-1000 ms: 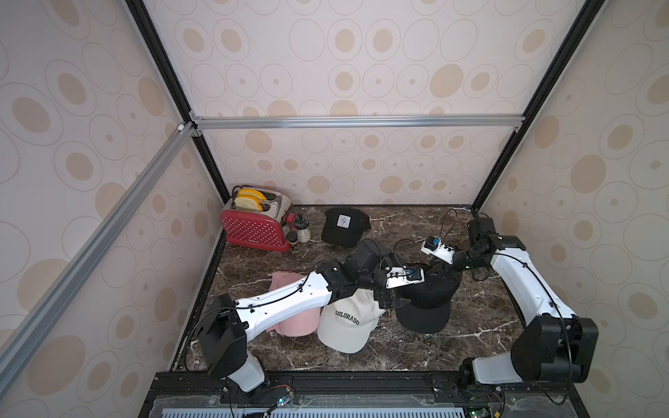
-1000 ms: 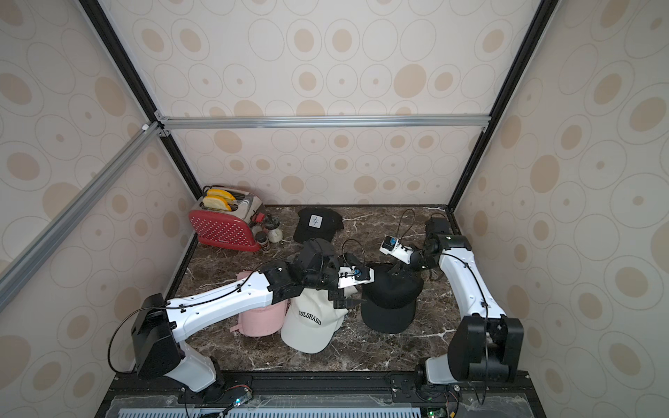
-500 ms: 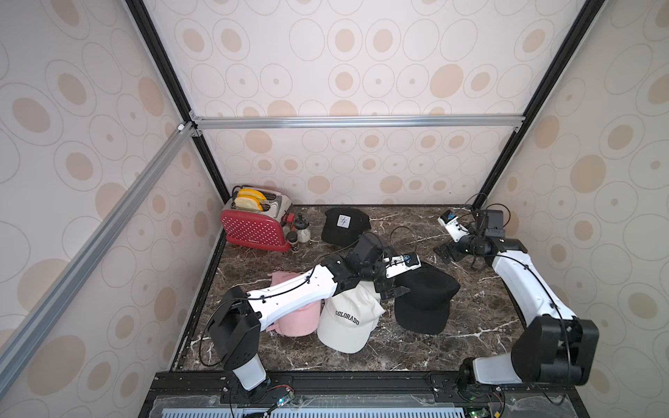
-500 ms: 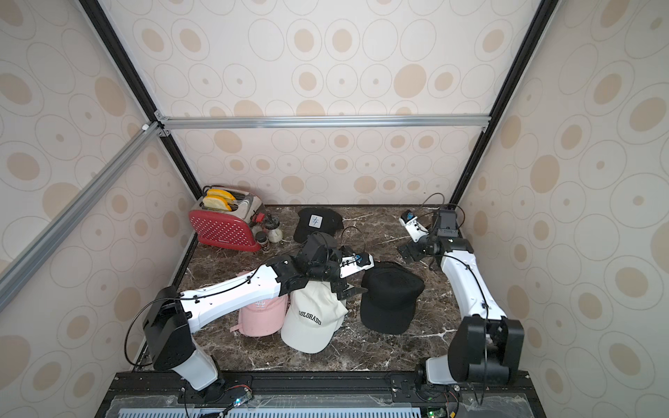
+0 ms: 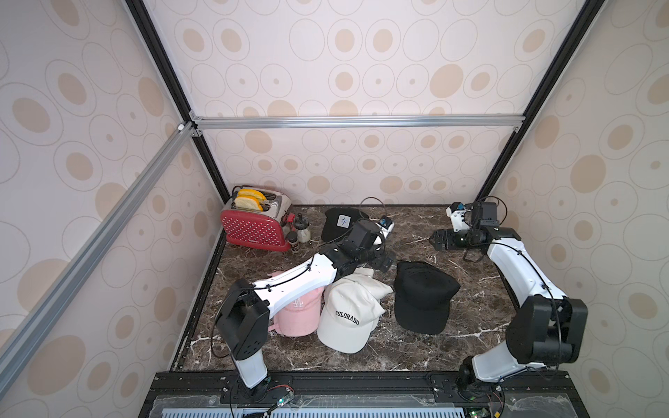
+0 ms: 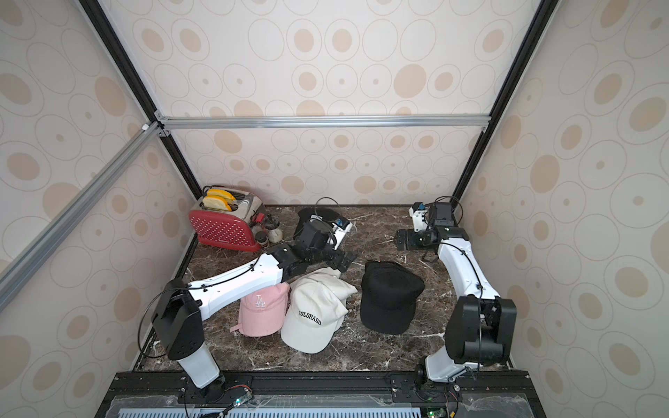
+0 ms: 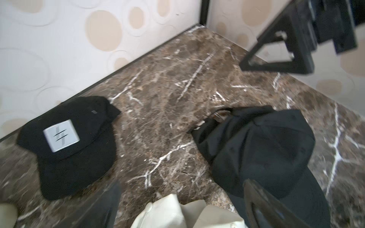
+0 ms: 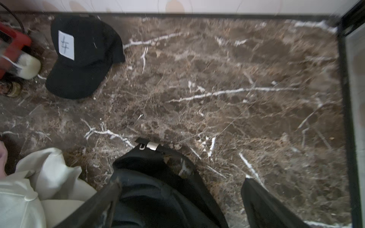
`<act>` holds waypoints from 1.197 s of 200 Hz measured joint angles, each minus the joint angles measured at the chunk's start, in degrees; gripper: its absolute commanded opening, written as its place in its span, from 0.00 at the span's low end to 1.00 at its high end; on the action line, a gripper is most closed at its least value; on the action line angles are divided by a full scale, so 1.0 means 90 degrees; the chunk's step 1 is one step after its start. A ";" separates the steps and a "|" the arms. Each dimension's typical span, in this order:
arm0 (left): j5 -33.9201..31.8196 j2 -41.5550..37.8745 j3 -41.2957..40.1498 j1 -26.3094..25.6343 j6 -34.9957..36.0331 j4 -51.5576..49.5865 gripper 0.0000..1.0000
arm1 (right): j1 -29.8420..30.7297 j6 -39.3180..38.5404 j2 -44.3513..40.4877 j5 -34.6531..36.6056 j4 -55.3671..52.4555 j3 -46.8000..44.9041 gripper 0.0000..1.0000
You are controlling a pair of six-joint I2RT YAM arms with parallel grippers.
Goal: Stack the baseball caps by color
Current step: Place the baseball cap on the baseball cap, then adjust the baseball cap at the center of the board.
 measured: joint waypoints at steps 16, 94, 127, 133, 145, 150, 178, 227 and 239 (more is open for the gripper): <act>-0.0330 -0.0464 -0.0372 0.0058 -0.0452 0.0058 0.99 | 0.0197 0.0029 0.0432 0.0044 -0.0304 0.0182 1.00; -0.1066 -0.1273 -0.0896 0.0019 -0.1025 0.0328 0.99 | 0.1056 -0.0289 0.2130 0.0136 -0.1331 0.1151 0.97; -0.1088 -0.1256 -0.0899 0.0019 -0.1056 0.0335 0.99 | 0.1095 -0.0369 0.2140 -0.0002 -0.1489 0.1158 0.97; -0.1088 -0.1248 -0.0899 0.0019 -0.1059 0.0335 0.99 | 0.1095 -0.0372 0.2135 -0.0022 -0.1496 0.1156 0.96; -0.1088 -0.1236 -0.0899 0.0019 -0.1061 0.0333 0.99 | 0.1103 -0.0374 0.2118 -0.0061 -0.1503 0.1132 0.96; -0.1090 -0.1234 -0.0899 0.0019 -0.1061 0.0333 0.99 | 0.1107 -0.0372 0.2103 -0.0073 -0.1503 0.1110 0.96; -0.1117 -0.1231 -0.0899 0.0019 -0.1061 0.0335 0.99 | 0.1175 -0.0340 0.1982 -0.0168 -0.1489 0.0867 0.95; -0.1120 -0.1219 -0.0899 0.0019 -0.1083 0.0338 0.99 | 0.1326 -0.0228 0.1736 -0.0206 -0.1455 0.0481 0.95; -0.1110 -0.1197 -0.0899 0.0019 -0.1088 0.0338 0.99 | 0.1394 -0.0175 0.1639 -0.0214 -0.1457 0.0396 0.95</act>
